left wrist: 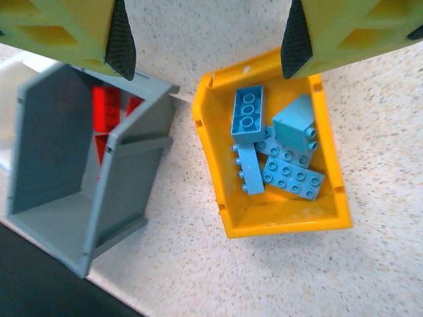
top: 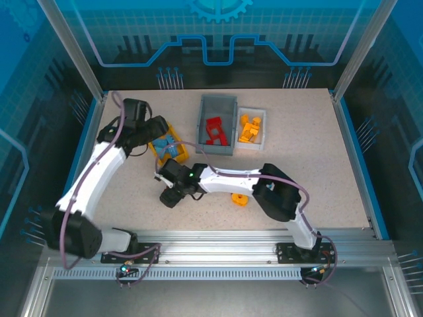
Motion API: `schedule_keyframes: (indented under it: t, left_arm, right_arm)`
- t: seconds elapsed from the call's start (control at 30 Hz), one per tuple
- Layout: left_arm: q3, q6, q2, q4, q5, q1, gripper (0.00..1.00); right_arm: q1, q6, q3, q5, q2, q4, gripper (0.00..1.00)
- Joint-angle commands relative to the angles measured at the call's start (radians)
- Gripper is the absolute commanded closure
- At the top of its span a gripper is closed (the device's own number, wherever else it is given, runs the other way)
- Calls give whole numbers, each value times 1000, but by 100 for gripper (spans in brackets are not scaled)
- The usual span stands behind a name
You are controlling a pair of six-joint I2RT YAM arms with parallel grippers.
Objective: Sort the legos into containers by color
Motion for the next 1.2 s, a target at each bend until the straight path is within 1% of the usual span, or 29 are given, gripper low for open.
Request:
schedule_keyframes:
  t: [0.0, 0.07, 0.2, 0.23, 0.33, 0.37, 0.4, 0.5, 0.57, 0.67, 0.77, 0.87, 1.0, 1.1, 1.17]
  left_arm:
    - [-39, 11, -153, -111, -25, 8, 35]
    - [-42, -1, -241, -145, -31, 8, 35]
    - [-58, -41, -383, -180, -5, 7, 36]
    - [-64, -48, -404, -182, 9, 7, 36]
    - [-99, -64, -454, -181, 88, 7, 36]
    - [-114, -67, -465, -171, 127, 7, 37]
    - [-133, -69, -479, -160, 171, 7, 37]
    - [-182, -84, -486, -112, 310, -5, 37]
    - [-216, -99, -482, -65, 345, -58, 37]
    - [-260, -100, -458, 17, 294, -187, 36]
    - [-298, -123, -401, 106, 226, -309, 36]
    - [-329, -144, -336, 199, 137, -421, 36]
    - [-335, -130, -257, 271, -25, -579, 36]
    - [-349, -147, -220, 292, -116, -643, 37]
    - [-369, -165, -205, 308, -148, -671, 37]
  right_arm:
    - [1, -45, 91, 4, 77, -94, 26]
    - [-1, -42, 139, 22, 122, -123, 29]
    - [-7, -29, 181, 40, 169, -133, 43]
    - [-7, -25, 184, 43, 173, -130, 47]
    - [-10, -10, 176, 64, 164, -113, 65]
    - [-11, -2, 162, 79, 146, -104, 70]
    - [-11, 8, 138, 101, 113, -91, 73]
    - [-33, 53, 28, 180, -36, -51, 76]
    - [-70, 95, -36, 212, -139, -43, 77]
    - [-149, 147, -92, 218, -243, -50, 76]
    - [-236, 172, -61, 201, -239, -92, 76]
    - [-311, 182, 18, 171, -178, -126, 76]
    - [-401, 207, 145, 114, -73, -157, 76]
    - [-449, 219, 247, 57, 12, -179, 76]
    - [-469, 222, 325, 25, 72, -211, 75]
